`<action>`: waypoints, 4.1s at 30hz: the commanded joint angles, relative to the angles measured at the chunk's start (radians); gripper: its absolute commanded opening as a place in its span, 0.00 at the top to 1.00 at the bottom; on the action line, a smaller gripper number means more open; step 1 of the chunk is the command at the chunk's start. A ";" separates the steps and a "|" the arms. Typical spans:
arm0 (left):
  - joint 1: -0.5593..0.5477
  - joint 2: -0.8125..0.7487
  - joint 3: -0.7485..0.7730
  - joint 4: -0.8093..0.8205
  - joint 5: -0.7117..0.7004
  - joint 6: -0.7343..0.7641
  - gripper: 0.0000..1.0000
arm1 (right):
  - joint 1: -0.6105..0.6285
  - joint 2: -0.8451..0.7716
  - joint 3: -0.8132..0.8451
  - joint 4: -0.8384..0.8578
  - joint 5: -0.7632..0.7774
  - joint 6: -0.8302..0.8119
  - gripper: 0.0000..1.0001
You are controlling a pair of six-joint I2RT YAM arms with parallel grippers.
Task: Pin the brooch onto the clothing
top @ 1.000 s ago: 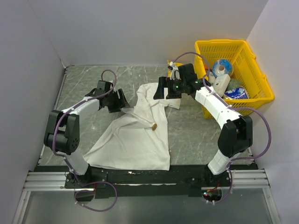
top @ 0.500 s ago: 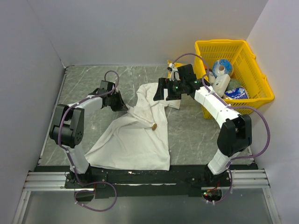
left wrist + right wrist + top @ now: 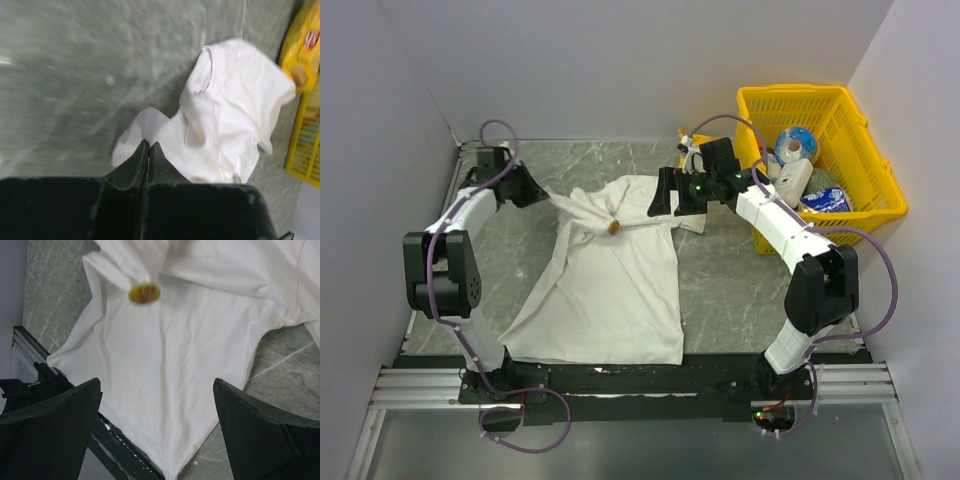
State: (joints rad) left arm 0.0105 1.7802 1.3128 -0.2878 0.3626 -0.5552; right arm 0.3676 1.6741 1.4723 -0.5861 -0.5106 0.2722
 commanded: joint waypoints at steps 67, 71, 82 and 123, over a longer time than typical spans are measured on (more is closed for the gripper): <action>-0.116 0.501 0.766 -0.257 -0.099 0.167 0.99 | 0.028 0.444 0.397 -0.037 0.228 0.070 0.00; -0.167 0.565 0.810 -0.306 -0.132 0.170 0.99 | 0.027 0.457 0.398 -0.044 0.228 0.075 0.00; -0.214 0.672 0.832 -0.355 -0.209 0.184 0.99 | 0.010 0.438 0.355 -0.043 0.221 0.079 0.00; -0.231 0.445 0.746 0.101 -0.194 -0.014 0.70 | -0.090 0.242 0.271 -0.081 0.141 -0.004 0.00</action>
State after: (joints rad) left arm -0.2173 2.5271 2.1715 -0.3138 0.1627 -0.6147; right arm 0.2787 2.0567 1.7802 -0.6743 -0.3561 0.2874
